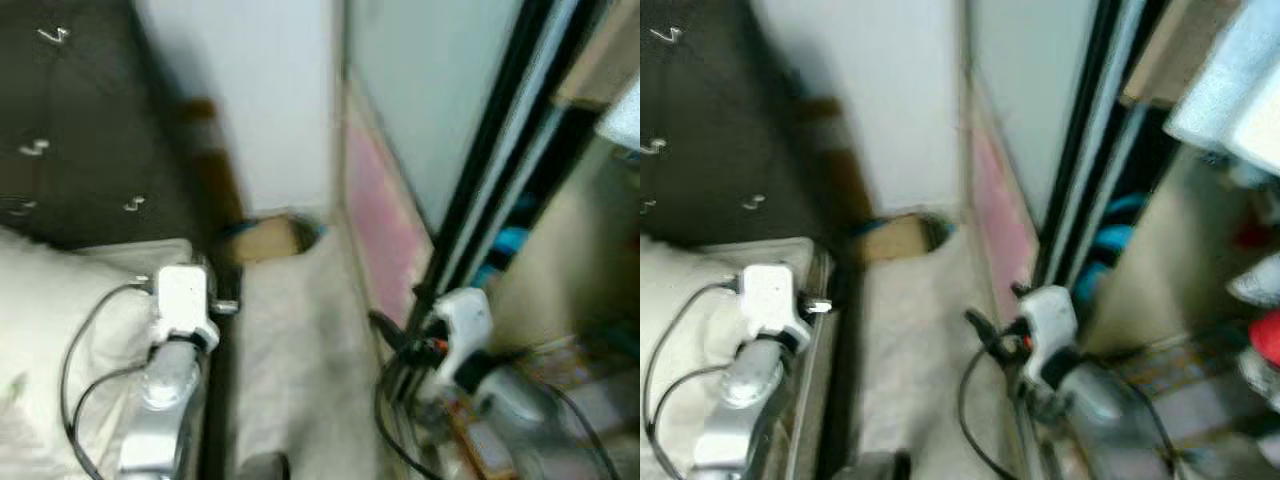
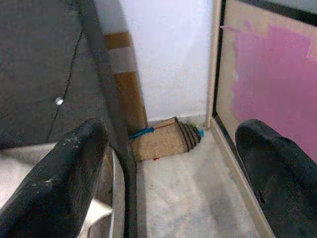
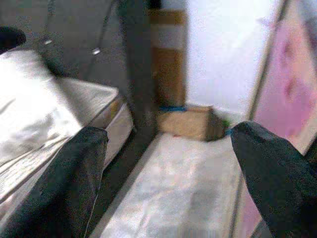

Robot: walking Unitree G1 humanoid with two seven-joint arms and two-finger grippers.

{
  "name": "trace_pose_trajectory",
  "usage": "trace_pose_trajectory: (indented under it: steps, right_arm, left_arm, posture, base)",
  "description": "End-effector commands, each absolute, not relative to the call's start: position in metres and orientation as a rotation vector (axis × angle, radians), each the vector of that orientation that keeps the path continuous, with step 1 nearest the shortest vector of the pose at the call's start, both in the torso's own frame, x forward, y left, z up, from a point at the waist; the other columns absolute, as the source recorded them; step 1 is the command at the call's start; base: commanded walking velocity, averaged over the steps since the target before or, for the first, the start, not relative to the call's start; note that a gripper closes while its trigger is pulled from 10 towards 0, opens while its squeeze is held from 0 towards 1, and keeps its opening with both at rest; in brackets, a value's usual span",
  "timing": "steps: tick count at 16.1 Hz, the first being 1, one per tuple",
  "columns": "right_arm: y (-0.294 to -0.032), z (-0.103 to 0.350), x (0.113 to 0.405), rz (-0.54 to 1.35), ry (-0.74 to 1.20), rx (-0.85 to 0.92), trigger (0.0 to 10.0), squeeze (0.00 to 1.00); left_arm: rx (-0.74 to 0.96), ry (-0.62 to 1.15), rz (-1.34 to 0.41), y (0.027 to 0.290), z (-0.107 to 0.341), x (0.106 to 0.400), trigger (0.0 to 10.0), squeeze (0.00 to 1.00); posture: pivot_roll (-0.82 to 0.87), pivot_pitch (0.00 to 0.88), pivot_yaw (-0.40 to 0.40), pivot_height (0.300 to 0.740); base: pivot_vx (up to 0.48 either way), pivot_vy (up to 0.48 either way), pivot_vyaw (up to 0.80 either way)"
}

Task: Clean up the room

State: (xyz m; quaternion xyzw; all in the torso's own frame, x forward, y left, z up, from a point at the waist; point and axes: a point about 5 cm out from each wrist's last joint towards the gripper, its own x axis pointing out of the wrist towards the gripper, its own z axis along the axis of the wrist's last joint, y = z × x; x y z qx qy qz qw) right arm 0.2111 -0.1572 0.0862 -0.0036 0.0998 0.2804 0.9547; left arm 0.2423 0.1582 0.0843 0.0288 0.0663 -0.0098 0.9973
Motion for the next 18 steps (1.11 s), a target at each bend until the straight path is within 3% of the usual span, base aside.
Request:
trace_pose_trajectory:
  steps: [1, 6, 9, 10, 17, 18]
  right_arm:
    - [-0.148, 0.097, 0.214, 0.622, 0.162, 0.014, 10.0, 0.00]
    - [-0.152, 0.101, 0.240, 0.424, 0.092, -0.009, 10.0, 0.00]
    - [-0.147, 0.098, 0.242, 0.435, 0.092, -0.009, 10.0, 0.00]
    - [-0.146, 0.100, 0.244, 0.437, 0.079, -0.016, 10.0, 0.00]
    - [-0.143, 0.108, 0.253, 0.419, 0.024, -0.039, 10.0, 0.00]
    - [-0.148, 0.106, 0.253, 0.349, 0.026, -0.048, 10.0, 0.00]
  left_arm:
    - [0.068, 0.123, -0.003, 0.165, 0.088, 0.243, 10.0, 0.00]
    - [0.126, 0.116, -0.011, 0.162, 0.091, 0.242, 10.0, 0.00]
    - [0.094, 0.128, 0.006, 0.162, 0.091, 0.242, 10.0, 0.00]
    - [0.014, 0.121, -0.035, 0.158, 0.093, 0.240, 10.0, 0.00]
    - [0.094, 0.047, -0.023, 0.163, 0.102, 0.246, 10.0, 0.00]
    - [0.115, 0.047, -0.021, 0.163, 0.099, 0.242, 10.0, 0.00]
  posture:
    - [0.00, 0.000, -0.003, 0.740]
    - [0.02, 0.000, -0.013, 0.740]
    - [0.02, 0.000, -0.032, 0.740]
    - [0.02, 0.000, -0.032, 0.740]
    - [0.03, 0.000, -0.025, 0.740]
    - [0.03, 0.007, -0.018, 0.740]
  base:
    - [0.000, 0.000, 0.80]
    - [0.000, 0.000, 0.80]
    - [0.000, 0.000, 0.80]
    - [0.000, 0.000, 0.80]
    - [0.000, 0.000, 0.80]
    - [0.000, 0.000, 0.80]
